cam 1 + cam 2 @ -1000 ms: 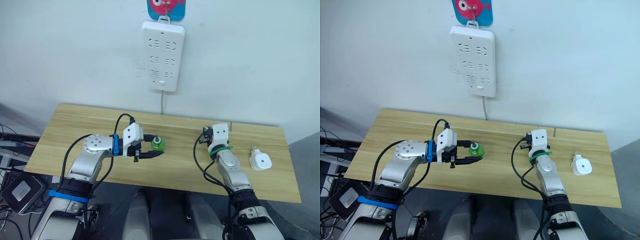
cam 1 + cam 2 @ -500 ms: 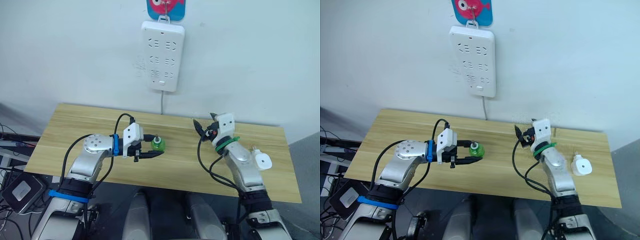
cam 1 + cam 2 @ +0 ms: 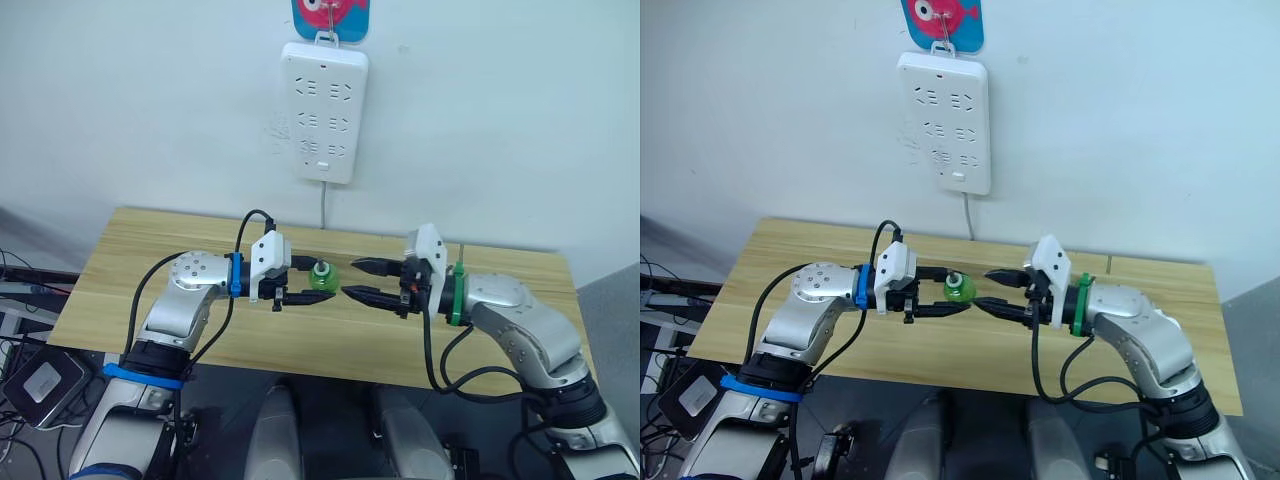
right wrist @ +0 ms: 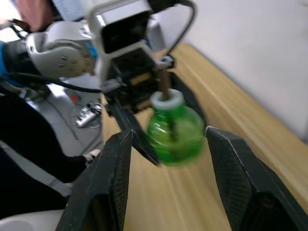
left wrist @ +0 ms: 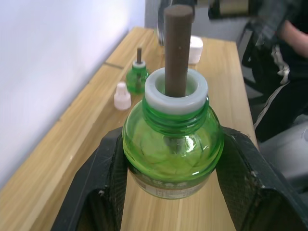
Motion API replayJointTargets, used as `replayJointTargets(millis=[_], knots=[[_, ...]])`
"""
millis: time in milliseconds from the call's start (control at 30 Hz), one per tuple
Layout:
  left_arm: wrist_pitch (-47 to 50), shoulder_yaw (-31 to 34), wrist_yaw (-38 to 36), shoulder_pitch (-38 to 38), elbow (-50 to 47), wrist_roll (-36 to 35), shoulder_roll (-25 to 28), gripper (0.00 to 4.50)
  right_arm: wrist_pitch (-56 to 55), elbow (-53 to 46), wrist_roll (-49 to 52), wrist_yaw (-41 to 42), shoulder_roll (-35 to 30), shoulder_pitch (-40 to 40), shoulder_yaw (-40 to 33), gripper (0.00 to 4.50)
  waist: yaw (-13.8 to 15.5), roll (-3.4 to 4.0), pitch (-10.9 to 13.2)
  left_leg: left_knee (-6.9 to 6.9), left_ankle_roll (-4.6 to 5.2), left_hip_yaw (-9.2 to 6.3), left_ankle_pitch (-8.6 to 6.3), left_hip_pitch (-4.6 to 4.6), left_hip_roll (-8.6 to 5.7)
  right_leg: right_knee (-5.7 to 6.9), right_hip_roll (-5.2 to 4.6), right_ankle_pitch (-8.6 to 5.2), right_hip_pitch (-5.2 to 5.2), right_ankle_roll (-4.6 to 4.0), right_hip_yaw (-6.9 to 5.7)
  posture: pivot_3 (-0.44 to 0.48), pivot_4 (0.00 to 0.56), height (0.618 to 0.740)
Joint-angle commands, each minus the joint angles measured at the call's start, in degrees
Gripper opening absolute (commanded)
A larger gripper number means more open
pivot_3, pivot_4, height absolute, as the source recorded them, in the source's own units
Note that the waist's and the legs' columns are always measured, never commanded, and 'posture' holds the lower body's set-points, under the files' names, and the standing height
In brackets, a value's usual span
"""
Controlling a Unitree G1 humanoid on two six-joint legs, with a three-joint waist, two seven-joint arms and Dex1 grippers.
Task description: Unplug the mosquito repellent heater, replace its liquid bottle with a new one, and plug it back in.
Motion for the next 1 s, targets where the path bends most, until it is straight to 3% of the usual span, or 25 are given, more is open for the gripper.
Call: replayJointTargets(millis=[33, 333, 433, 533, 733, 967, 1000], knots=[[0.39, 0.07, -0.44, -0.39, -2.52, -1.23, -0.27, 2.23, -2.32, -0.08, -2.11, -1.26, 2.18, -1.24, 2.00, 2.51, 0.03, 0.00, 0.00, 0.00, 0.00, 0.00, 0.00, 0.00, 0.00, 0.00, 0.00, 0.00, 0.00, 0.00, -0.01, -0.008, 0.289, 0.740], [0.76, -0.12, -0.25, -0.45, -3.26, -0.96, -1.39, 2.23, -6.18, 3.51, -7.03, -3.17, 6.53, -2.62, 4.51, 2.51, 0.07, -0.01, -0.01, 0.04, -0.01, -0.01, 0.01, -0.02, 0.00, 0.02, -0.01, 0.02, 0.00, -0.03, -0.03, -0.011, 0.285, 0.740], [0.76, -0.12, -0.16, -0.48, -3.26, -0.88, -1.49, 2.23, -7.50, 4.04, -8.23, -2.74, 6.71, -2.59, 4.95, 1.91, 0.07, -0.01, -0.01, 0.04, -0.01, -0.02, 0.01, -0.01, 0.00, 0.04, 0.00, 0.02, 0.00, -0.02, -0.04, -0.009, 0.287, 0.740], [0.84, -0.03, 0.02, -0.32, -3.43, -0.89, -1.50, 2.23, -8.98, 4.61, -9.19, -2.46, 6.63, -2.65, 4.81, 0.85, 0.08, -0.01, -0.01, 0.05, -0.01, -0.02, 0.01, -0.01, 0.00, 0.05, 0.00, 0.02, 0.01, -0.02, -0.03, -0.007, 0.288, 0.740], [3.08, 0.41, 0.35, 0.23, -4.50, -2.07, -1.48, 2.23, -9.17, 5.24, -8.53, -2.69, 6.94, -2.00, 2.76, 0.85, 0.09, -0.01, 0.00, 0.05, -0.01, -0.02, 0.01, -0.01, 0.00, 0.06, 0.00, 0.03, 0.01, -0.04, -0.04, -0.005, 0.294, 0.740], [14.12, 6.64, 10.36, 0.45, -11.20, -10.01, -5.61, 4.46, 9.55, 3.70, 11.24, -17.59, 13.63, -3.35, -17.60, 0.85, 0.12, -0.01, -0.01, 0.14, -0.02, -0.09, 0.01, -0.01, 0.01, 0.10, -0.03, 0.06, 0.11, -0.09, -0.09, -0.026, 0.299, 0.740], [14.91, 7.43, 12.49, 0.72, -12.44, -10.89, -6.77, 4.50, 12.30, 3.77, 15.34, -21.24, 15.11, -3.84, -21.13, 0.85, 0.11, -0.01, 0.00, 0.15, -0.02, -0.10, 0.01, 0.00, 0.00, 0.09, -0.04, 0.06, 0.13, -0.08, -0.09, -0.029, 0.300, 0.740]])
